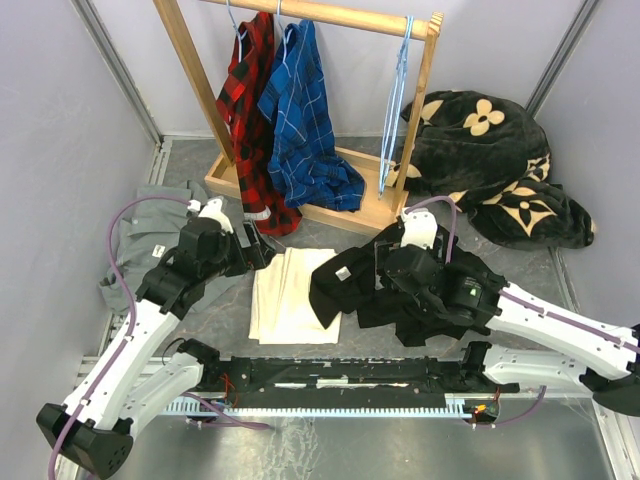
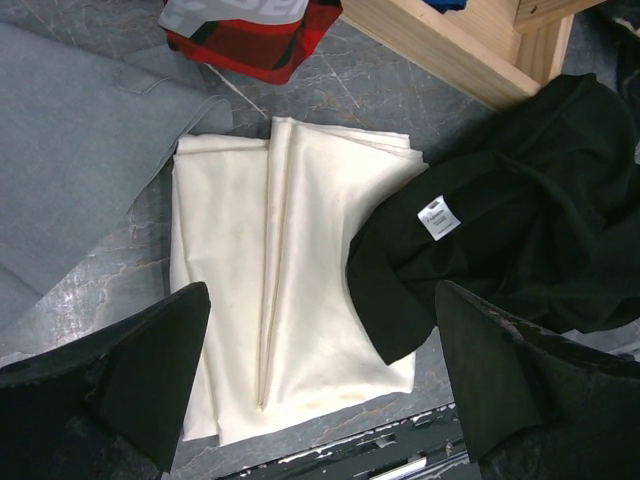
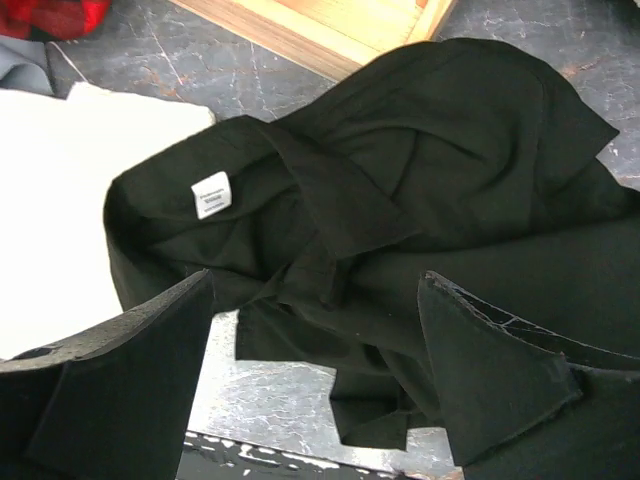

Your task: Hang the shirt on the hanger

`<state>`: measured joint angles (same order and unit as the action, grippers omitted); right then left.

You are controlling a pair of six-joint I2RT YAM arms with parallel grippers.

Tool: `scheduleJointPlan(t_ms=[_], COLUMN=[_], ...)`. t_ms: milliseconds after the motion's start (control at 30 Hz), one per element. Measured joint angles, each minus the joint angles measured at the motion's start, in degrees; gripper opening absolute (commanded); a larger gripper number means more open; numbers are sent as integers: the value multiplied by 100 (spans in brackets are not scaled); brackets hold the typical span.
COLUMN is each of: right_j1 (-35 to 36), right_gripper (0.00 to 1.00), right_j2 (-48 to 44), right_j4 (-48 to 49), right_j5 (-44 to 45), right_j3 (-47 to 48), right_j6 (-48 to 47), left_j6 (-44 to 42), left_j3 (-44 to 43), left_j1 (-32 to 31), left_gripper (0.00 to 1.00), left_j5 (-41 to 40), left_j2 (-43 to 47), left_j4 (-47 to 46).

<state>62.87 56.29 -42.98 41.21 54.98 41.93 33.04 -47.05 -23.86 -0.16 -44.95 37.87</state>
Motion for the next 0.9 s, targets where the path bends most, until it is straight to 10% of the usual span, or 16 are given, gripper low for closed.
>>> scheduleJointPlan(t_ms=[500, 733, 900], right_j1=[-533, -2601, -2852], right_gripper=[86, 86, 86], right_j2=[479, -271, -382], right_j4=[-647, -667, -680], right_j5=[-780, -2002, -2610], right_j3=[304, -37, -234], right_j6=[72, -188, -341], left_j6=[105, 503, 859], left_j3=[271, 372, 426], left_j1=[-151, -1740, -2391], left_gripper=[100, 98, 96], left_j5=[-79, -772, -1185], left_j2=[238, -142, -715], left_j4=[-201, -452, -660])
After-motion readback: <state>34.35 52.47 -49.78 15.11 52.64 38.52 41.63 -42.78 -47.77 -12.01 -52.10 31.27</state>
